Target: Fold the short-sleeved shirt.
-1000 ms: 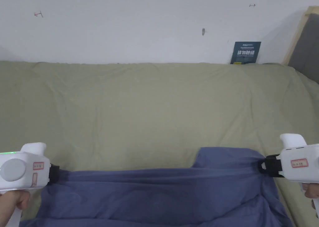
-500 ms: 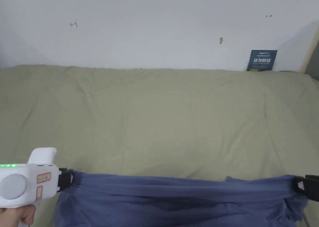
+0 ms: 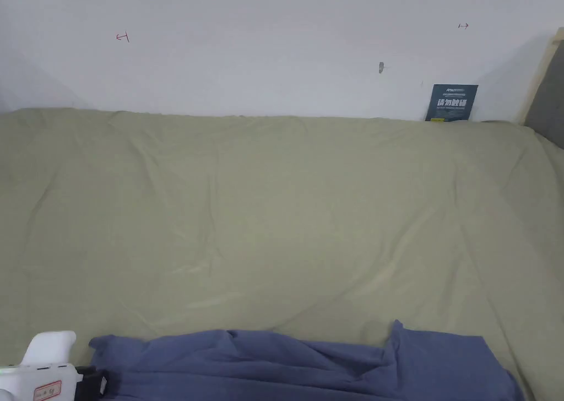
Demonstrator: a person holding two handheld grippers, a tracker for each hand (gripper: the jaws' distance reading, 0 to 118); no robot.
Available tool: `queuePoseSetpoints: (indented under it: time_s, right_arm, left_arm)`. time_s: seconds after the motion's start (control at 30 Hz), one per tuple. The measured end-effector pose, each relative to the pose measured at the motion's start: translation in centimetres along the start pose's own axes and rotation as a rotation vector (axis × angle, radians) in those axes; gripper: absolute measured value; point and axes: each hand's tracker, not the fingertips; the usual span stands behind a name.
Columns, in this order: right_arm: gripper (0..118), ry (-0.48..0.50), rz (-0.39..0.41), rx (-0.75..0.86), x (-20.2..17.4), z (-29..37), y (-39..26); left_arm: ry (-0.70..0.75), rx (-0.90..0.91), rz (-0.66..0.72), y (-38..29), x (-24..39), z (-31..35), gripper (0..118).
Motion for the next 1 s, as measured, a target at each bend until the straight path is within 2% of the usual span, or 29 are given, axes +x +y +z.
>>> queuePoseSetpoints:
  time_s: [0.13, 0.17, 0.2, 0.23, 0.27, 0.3, 0.43, 0.47, 0.57, 0.6, 0.63, 0.67, 0.7, 0.77, 0.83, 1.0]
  right_arm:
    - [3, -0.015, 0.004, -0.004, -0.3, 0.1, 0.1]
    - [7, -0.027, 0.016, -0.002, -0.5, 0.1, 0.3]
    - [28, -0.030, 0.012, -0.002, -0.7, 0.2, 0.5]
    - [68, -0.054, 0.002, -0.004, -0.9, 0.5, 0.4]
    - [115, -0.129, -0.005, -0.013, -1.3, 0.7, 0.5]
    - [118, -0.157, 0.005, -0.031, -1.4, 0.9, 0.5]
    - [118, -0.128, 0.017, 0.032, -2.1, 1.7, 1.4]
    - [117, -0.132, 0.020, 0.039, -2.8, 1.8, 1.9]
    - [114, -0.115, 0.019, 0.135, -5.3, 2.9, 2.0]
    - [104, -0.106, 0.013, 0.173, -6.0, 3.1, 2.2]
    - [76, -0.102, 0.024, 0.206, -7.1, 3.6, 2.5]
    - [21, -0.130, 0.030, 0.230, -8.1, 3.5, 2.7]
    - [0, -0.163, 0.048, 0.261, -8.9, 3.1, 2.8]
    - [0, -0.154, 0.069, 0.267, -10.6, 3.1, 2.8]
    - [0, -0.138, 0.087, 0.287, -11.8, 2.9, 2.5]
    - [0, -0.128, 0.086, 0.340, -14.4, 2.8, 1.3]
  left_arm:
    - [-0.003, 0.010, 0.003, 0.0, 0.1, 0.3, 2]
    - [-0.007, 0.015, -0.006, 0.0, 0.1, 0.5, 26]
    - [-0.003, 0.015, -0.017, -0.1, 0.8, 1.1, 65]
    - [0.008, 0.006, -0.021, -0.1, 1.0, 1.4, 108]
    - [0.030, -0.024, -0.026, -0.2, 0.8, 1.4, 117]
    - [0.045, -0.037, -0.022, -0.5, 0.8, 2.0, 115]
    - [0.051, -0.005, 0.025, -3.6, 0.8, 5.0, 115]
    - [0.034, 0.013, 0.044, -0.6, -0.2, 5.0, 113]
    - [0.005, 0.100, 0.113, 0.7, -0.7, 6.5, 107]
    - [-0.024, 0.115, 0.139, 0.8, -0.7, 6.9, 93]
    - [-0.047, 0.122, 0.178, 1.0, -0.6, 7.0, 62]
    - [-0.030, 0.110, 0.198, 1.3, -0.8, 6.8, 0]
    - [-0.039, 0.158, 0.228, 1.2, -0.5, 6.4, 0]
    - [-0.048, 0.107, 0.257, 1.4, -0.7, 6.4, 0]
    - [-0.125, 0.121, 0.261, 1.3, -0.4, 6.0, 0]
    - [-0.130, 0.073, 0.272, 1.2, -3.4, 5.3, 0]
